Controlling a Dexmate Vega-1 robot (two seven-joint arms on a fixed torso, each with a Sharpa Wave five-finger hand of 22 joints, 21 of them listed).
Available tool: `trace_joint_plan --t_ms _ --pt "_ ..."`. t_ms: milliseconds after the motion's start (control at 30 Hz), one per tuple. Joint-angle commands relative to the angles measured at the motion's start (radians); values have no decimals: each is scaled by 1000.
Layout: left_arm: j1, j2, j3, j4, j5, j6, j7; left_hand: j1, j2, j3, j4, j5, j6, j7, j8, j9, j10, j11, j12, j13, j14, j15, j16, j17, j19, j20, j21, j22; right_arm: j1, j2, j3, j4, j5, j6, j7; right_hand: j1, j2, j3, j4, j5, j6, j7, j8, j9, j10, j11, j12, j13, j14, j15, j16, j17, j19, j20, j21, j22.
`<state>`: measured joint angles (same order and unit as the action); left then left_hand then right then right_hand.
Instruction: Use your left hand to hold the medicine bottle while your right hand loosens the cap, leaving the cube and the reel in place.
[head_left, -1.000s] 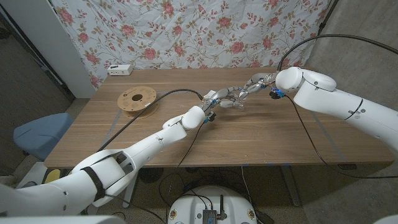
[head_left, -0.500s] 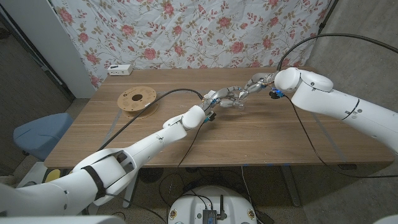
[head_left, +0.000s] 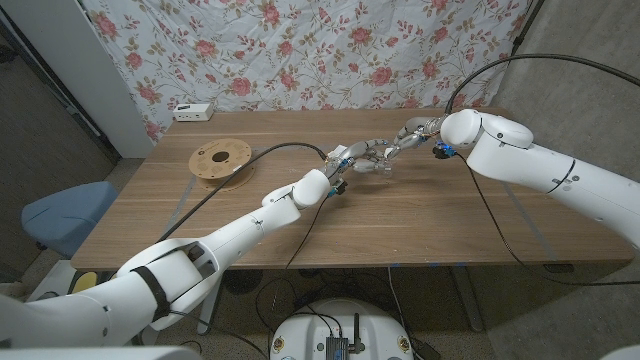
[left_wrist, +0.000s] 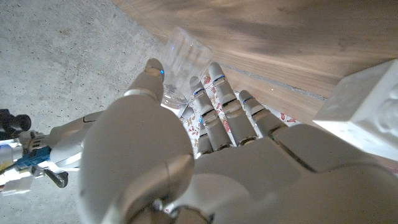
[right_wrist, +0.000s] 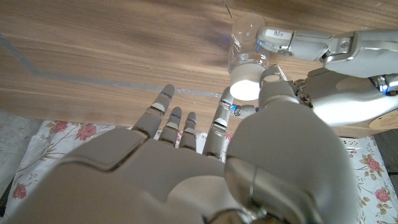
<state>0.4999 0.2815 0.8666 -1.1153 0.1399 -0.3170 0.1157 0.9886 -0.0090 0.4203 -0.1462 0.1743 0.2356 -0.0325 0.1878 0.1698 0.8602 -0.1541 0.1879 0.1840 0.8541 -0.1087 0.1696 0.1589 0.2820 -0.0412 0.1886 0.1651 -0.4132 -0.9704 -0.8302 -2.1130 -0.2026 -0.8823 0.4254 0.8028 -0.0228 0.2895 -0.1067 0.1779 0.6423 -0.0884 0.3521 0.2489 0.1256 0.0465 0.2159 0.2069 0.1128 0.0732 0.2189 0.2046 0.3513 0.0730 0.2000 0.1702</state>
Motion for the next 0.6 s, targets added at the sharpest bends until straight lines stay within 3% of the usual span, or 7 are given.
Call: trace_joint_plan --t_ms 33,467,600 --pt "7 4 -1 -12 -1 7 1 -3 4 7 0 5 3 -6 -2 5 16 -7 6 3 9 -101 2 1 5 -114 -2 2 -9 2 -1 -6 -9 -11 -17 8 12 7 -9 5 22 -8 16 7 14 -2 6 2 14 -4 12 2 13 -4 4 4" --pt "15 9 -1 -28 2 12 3 -4 4 9 0 5 5 -7 -1 5 16 -4 6 3 9 -100 2 1 5 -114 -2 2 -21 -2 -1 -21 -18 -16 -33 32 27 19 -26 6 58 -27 40 16 35 -17 8 2 30 -11 17 3 24 -6 6 4" --pt "20 13 -2 -38 3 15 4 -6 3 10 1 5 5 -9 -1 5 16 -3 7 3 9 -98 2 1 5 -114 -2 2 -29 -4 1 -31 -22 -21 -42 41 31 22 -32 6 67 -31 46 19 43 -35 8 2 34 -15 18 4 30 -11 6 4"
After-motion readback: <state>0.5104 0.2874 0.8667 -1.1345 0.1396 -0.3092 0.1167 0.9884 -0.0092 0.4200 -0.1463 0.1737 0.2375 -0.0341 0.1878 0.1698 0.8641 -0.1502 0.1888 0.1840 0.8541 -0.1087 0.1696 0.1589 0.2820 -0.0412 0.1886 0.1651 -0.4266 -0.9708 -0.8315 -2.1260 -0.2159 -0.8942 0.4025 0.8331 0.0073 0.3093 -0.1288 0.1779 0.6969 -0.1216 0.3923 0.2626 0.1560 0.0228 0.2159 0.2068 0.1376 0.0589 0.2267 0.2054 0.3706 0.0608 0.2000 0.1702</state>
